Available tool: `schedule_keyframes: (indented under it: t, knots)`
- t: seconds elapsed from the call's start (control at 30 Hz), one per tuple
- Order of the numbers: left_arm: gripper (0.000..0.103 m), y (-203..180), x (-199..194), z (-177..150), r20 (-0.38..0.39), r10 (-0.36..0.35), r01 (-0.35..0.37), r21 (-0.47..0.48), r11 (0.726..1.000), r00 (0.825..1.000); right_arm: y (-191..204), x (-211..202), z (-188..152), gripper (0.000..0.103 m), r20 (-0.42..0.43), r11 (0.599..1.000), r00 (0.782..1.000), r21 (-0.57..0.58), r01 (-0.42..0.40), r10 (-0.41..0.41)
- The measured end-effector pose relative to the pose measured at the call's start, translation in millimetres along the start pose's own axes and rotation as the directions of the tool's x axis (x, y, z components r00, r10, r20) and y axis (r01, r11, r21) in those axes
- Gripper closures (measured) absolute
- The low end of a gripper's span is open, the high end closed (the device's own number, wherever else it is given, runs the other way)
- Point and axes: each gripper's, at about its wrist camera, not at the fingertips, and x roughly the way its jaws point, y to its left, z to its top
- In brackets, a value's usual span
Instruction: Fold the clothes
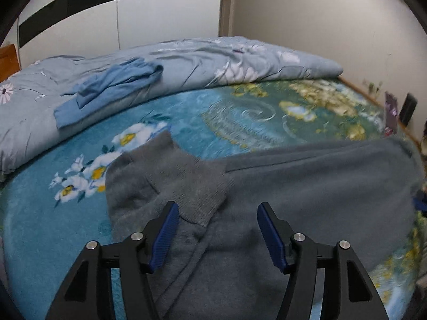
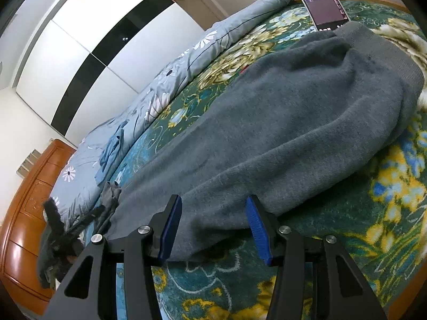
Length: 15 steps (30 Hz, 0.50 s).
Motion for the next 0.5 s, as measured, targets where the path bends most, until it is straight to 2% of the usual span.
schedule_keyframes:
  t: [0.23,0.3,0.37,0.43,0.47,0.5]
  knots:
    - [0.04,9,16,-4,-0.055,0.04,-0.042,-0.03,0.999,0.998,-2,0,-1,0.051,0.001,1.0,1.0,0.01,-0.001,0.001]
    - [0.059,11,20,-5,-0.071,0.051,-0.054,-0.038,0.998,0.996,-3,-1,-2,0.051,0.002,1.0,1.0,0.018,-0.004,0.004]
    - [0.067,13,25,-6,-0.087,0.062,-0.066,-0.046,0.997,0.994,-4,-2,-3,0.051,0.004,1.0,1.0,0.026,-0.007,0.007]
    - [0.081,18,23,-5,-0.089,0.058,-0.064,-0.064,0.996,0.994,-5,-4,-4,0.051,0.004,0.999,1.0,0.03,-0.01,0.01]
    - [0.092,20,21,-3,-0.086,0.053,-0.059,-0.076,0.995,0.995,-5,-4,-4,0.051,0.005,0.999,1.0,0.033,-0.012,0.011]
    - [0.092,23,19,-1,-0.083,0.047,-0.055,-0.087,0.995,0.995,-5,-5,-5,0.051,0.006,0.999,1.0,0.036,-0.013,0.013]
